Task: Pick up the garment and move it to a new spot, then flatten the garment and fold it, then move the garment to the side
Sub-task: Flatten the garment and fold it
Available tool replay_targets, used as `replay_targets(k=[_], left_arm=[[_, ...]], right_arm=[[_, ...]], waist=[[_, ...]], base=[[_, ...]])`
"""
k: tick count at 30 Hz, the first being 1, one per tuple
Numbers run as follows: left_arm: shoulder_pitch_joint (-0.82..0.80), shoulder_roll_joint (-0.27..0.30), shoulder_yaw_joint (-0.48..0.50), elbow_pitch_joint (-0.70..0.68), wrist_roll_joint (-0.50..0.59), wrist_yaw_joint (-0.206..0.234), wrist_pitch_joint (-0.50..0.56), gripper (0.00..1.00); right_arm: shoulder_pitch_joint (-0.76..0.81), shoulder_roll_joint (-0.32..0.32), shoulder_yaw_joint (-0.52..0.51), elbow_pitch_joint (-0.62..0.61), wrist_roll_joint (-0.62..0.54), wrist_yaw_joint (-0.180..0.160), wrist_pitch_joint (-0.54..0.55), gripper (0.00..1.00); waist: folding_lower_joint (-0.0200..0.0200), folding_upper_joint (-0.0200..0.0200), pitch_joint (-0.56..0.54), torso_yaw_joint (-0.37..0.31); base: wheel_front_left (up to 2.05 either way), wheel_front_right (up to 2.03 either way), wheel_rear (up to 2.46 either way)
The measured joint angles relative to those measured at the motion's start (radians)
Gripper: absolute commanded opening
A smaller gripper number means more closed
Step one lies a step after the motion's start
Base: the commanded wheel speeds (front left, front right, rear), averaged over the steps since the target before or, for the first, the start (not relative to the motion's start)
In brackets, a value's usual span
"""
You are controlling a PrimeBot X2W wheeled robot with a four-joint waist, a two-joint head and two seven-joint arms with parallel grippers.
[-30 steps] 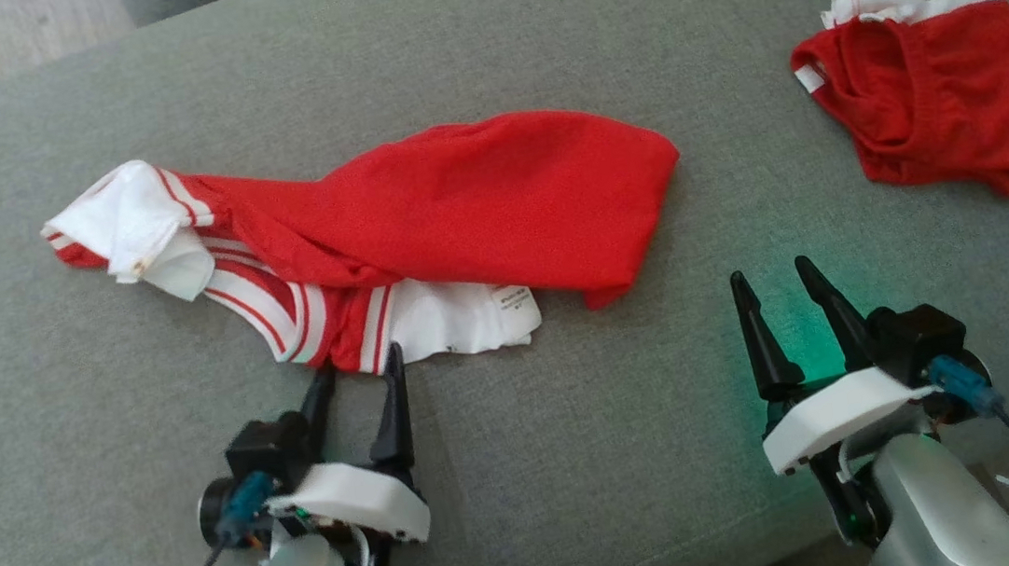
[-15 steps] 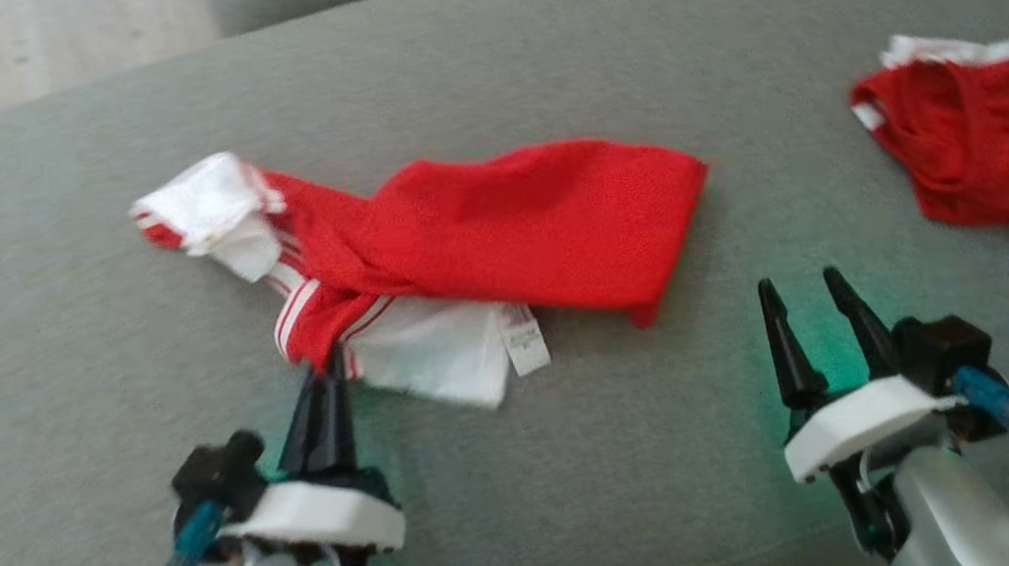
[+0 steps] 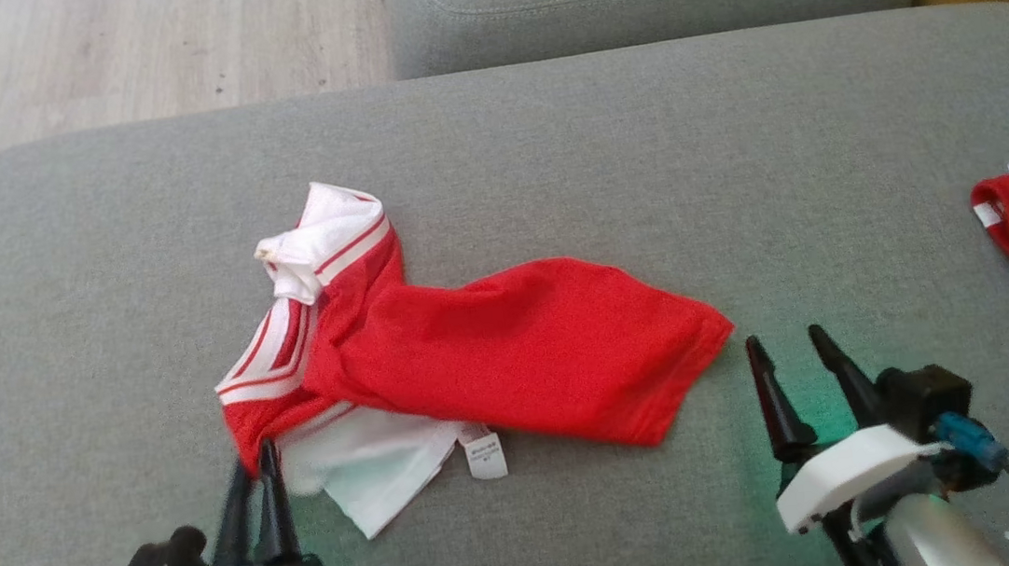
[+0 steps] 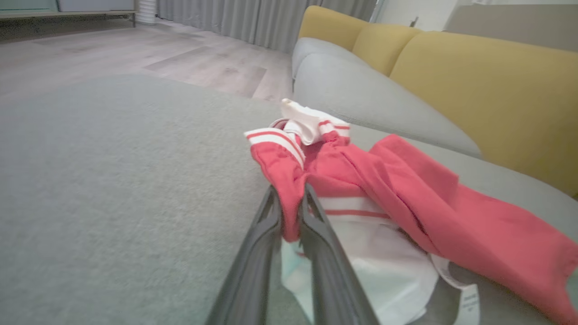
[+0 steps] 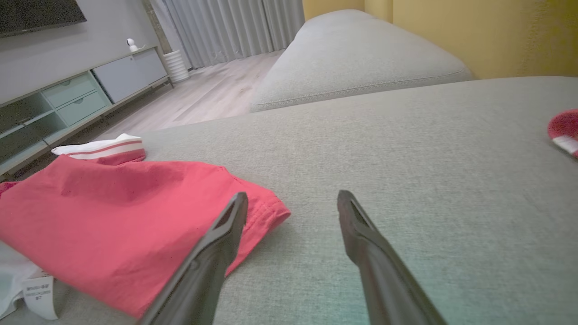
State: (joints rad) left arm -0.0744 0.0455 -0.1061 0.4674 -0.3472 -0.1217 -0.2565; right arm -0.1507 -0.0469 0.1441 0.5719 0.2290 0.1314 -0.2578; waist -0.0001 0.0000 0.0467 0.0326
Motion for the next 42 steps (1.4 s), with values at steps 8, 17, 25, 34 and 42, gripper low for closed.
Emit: replay_targets(k=[8, 17, 25, 34, 42], left_arm=[[-0.002, 0.000, 0.002, 0.034, 0.030, 0.056, 0.000, 1.00], [0.005, 0.001, -0.113, 0.031, 0.012, 0.061, 0.000, 1.00], [0.023, 0.001, -0.128, 0.027, 0.006, 0.061, 0.000, 1.00], [0.023, 0.001, -0.128, -0.007, 0.003, 0.066, 0.000, 1.00], [0.023, 0.001, -0.137, -0.016, -0.008, 0.070, 0.000, 1.00]], right_arm=[[0.000, -0.001, 0.176, -0.029, -0.058, 0.000, 0.000, 1.00], [-0.046, -0.002, 0.399, 0.058, -0.169, 0.000, 0.000, 1.00], [-0.127, -0.004, 0.366, 0.169, -0.251, 0.000, 0.000, 1.00], [-0.128, -0.004, 0.362, 0.110, -0.196, 0.000, 0.001, 0.00], [-0.135, -0.004, 0.243, -0.004, -0.092, 0.000, 0.002, 0.00]], waist=[[0.0001, 0.0000, 0.011, 0.013], [0.0001, 0.0000, 0.026, 0.093], [0.0001, 0.0000, 0.039, 0.173], [0.0001, 0.0000, 0.048, 0.184], [0.0002, 0.0000, 0.058, 0.171]], base=[[0.00, 0.00, 0.00], [0.00, 0.00, 0.00], [0.00, 0.00, 0.00], [0.00, 0.00, 0.00], [0.00, 0.00, 0.00]])
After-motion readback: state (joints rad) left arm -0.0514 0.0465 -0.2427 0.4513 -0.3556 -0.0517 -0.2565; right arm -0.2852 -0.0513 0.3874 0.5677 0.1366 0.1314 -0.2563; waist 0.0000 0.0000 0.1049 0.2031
